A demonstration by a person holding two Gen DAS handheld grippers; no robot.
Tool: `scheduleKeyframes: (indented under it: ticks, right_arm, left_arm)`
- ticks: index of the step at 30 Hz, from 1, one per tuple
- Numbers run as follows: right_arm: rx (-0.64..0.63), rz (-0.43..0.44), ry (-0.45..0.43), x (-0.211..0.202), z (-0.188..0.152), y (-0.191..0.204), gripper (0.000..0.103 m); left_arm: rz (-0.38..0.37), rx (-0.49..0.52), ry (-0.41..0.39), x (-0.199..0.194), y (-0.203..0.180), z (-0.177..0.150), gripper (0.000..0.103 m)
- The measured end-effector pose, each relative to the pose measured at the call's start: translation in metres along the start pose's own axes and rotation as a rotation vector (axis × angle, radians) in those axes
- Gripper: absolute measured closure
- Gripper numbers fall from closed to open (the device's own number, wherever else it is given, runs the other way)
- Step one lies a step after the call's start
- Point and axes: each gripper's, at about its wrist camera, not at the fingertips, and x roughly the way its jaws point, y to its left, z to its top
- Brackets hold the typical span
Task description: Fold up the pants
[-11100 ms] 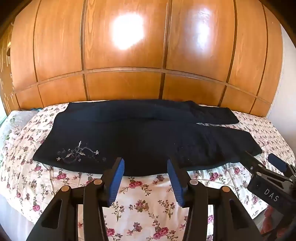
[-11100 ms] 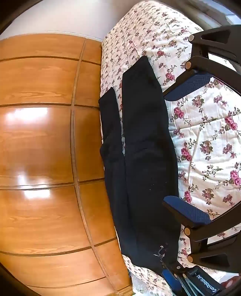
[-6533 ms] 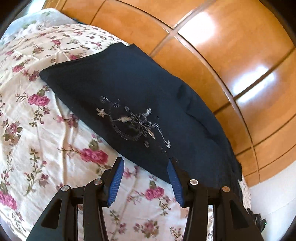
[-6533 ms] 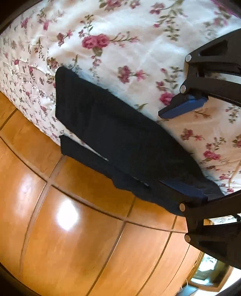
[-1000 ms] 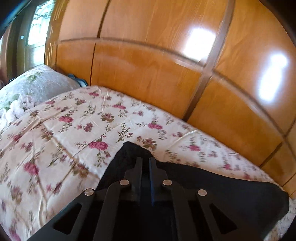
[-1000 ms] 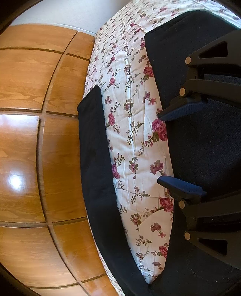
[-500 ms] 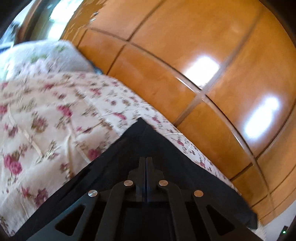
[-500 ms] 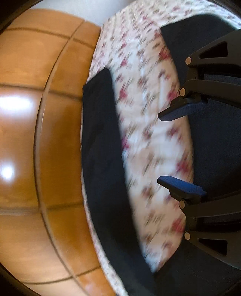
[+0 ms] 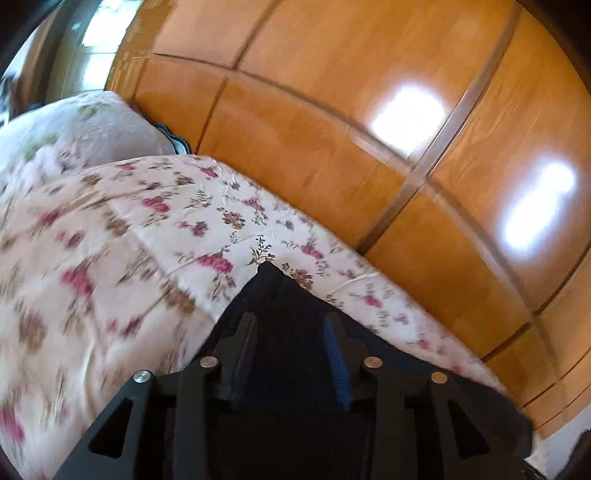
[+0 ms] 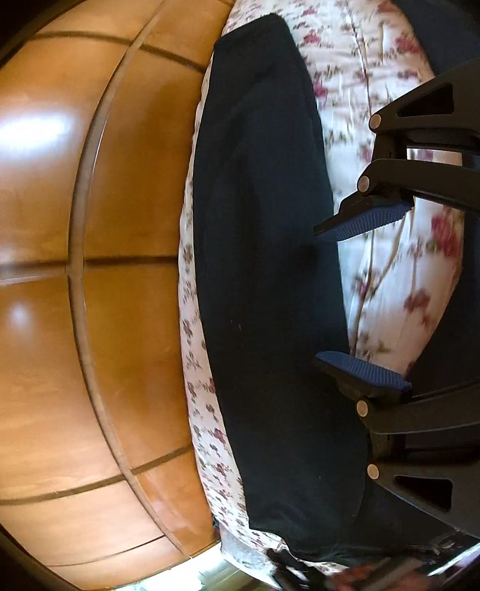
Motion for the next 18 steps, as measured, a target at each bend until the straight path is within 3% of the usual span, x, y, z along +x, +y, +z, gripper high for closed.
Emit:
scheduleKeyframes:
  ticks: [5, 8, 10, 13, 18]
  right_arm:
    - [-0.019, -0.001, -0.037, -0.004, -0.016, 0.011, 0.04]
    - [-0.029, -0.019, -0.035, 0.0, -0.023, 0.008, 0.04]
    - [-0.013, -0.014, -0.025, 0.004, -0.028, 0.006, 0.04]
    - [0.0, -0.012, -0.007, 0.008, -0.031, 0.004, 0.04]
    - [-0.014, 0.004, -0.033, 0.001, -0.018, 0.011, 0.04]
  left_arm:
    - [0.05, -0.032, 0.112, 0.052, 0.007, 0.019, 0.065]
    - [0.038, -0.003, 0.079, 0.058, 0.009, 0.014, 0.066]
    - [0.037, -0.001, 0.068, 0.058, 0.009, 0.011, 0.084]
    - [-0.008, -0.022, 0.064, 0.057, 0.013, 0.011, 0.095]
    - [-0.109, -0.001, -0.052, 0.012, 0.005, 0.003, 0.096]
